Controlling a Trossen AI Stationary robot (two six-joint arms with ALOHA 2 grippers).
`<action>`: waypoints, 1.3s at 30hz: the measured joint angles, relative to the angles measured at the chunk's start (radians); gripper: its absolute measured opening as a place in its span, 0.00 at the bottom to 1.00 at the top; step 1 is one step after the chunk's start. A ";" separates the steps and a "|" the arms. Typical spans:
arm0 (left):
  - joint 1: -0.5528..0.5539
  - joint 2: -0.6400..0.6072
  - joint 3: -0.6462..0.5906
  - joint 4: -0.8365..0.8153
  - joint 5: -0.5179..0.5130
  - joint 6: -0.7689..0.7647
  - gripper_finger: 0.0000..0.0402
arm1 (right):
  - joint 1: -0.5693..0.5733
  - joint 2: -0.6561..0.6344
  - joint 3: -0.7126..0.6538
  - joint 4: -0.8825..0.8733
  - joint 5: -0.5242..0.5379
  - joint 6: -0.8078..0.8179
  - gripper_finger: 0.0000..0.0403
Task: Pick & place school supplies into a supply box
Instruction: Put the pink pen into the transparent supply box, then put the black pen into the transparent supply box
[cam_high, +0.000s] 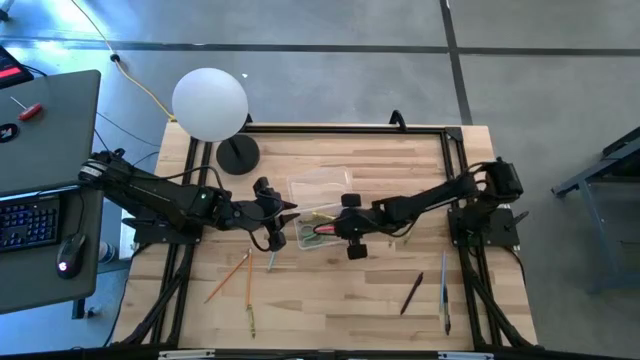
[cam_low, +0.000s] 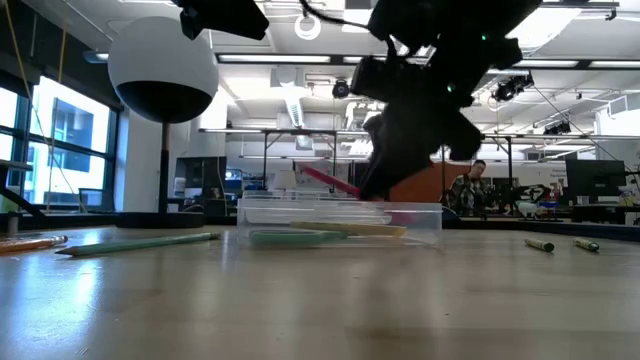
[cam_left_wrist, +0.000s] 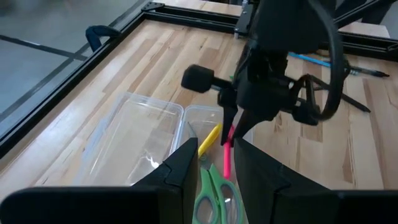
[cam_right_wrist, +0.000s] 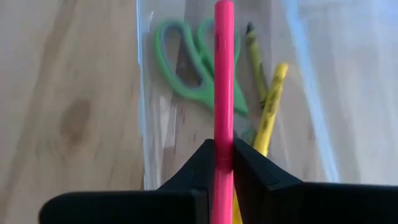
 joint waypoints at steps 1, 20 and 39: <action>0.000 0.000 0.000 0.000 0.000 0.000 0.34 | 0.000 0.008 0.000 0.001 0.000 -0.004 0.09; 0.000 0.000 0.000 -0.013 0.002 0.000 0.34 | 0.131 -0.214 0.003 -0.098 -0.117 -0.003 0.28; 0.000 0.000 0.000 -0.034 0.008 -0.004 0.34 | 0.593 -0.190 0.002 -0.383 -0.155 0.250 0.24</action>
